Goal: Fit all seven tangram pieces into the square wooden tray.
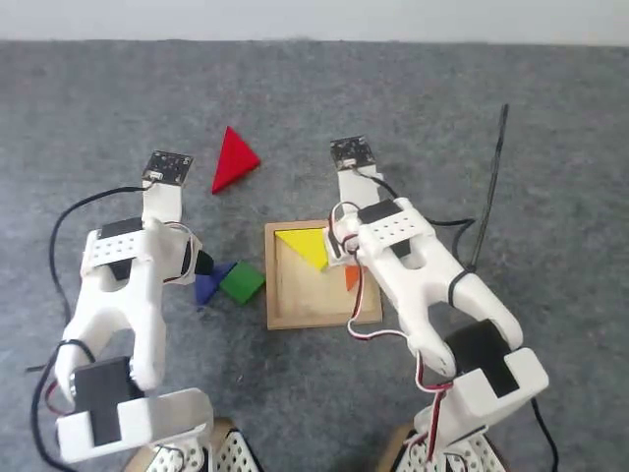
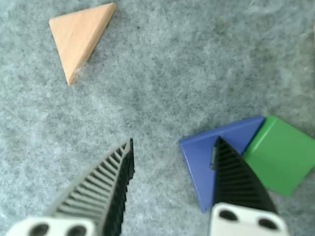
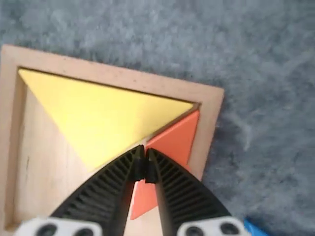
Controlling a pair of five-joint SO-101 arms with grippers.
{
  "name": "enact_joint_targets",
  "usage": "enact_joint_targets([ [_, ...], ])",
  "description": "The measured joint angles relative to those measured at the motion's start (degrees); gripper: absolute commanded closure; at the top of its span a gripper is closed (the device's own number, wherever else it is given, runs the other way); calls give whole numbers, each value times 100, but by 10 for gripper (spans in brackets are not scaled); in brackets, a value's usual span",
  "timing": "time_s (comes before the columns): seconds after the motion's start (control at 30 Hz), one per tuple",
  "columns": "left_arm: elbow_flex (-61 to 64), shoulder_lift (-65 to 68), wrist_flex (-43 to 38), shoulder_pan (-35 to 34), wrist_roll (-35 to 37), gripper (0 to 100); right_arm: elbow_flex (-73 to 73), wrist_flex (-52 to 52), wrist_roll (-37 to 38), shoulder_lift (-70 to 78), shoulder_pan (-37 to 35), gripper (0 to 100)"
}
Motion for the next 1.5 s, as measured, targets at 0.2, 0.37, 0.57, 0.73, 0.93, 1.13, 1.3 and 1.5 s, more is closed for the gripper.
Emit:
enact_joint_targets([
  [0.2, 0, 0, 0, 0, 0, 758, 0, -18, 0, -70, 35, 992],
  [0.37, 0, 0, 0, 0, 0, 758, 26, 809, -79, -1002, 44, 992],
  [0.57, 0, 0, 0, 0, 0, 758, 1037, 1468, 88, -2910, 352, 991],
  [0.73, 0, 0, 0, 0, 0, 758, 1741, 2119, 141, -4334, 1345, 848],
  [0.93, 0, 0, 0, 0, 0, 758, 2699, 1820, -26, -4607, 1591, 749],
  [1.13, 0, 0, 0, 0, 0, 758, 3209, 1231, 1055, -4607, 1591, 750],
  [1.3, 0, 0, 0, 0, 0, 758, 3209, 1169, 2004, -4607, 1591, 760],
  [1.5, 35, -62, 0, -26, 0, 791, 3209, 1160, 2057, -4607, 1864, 964],
])
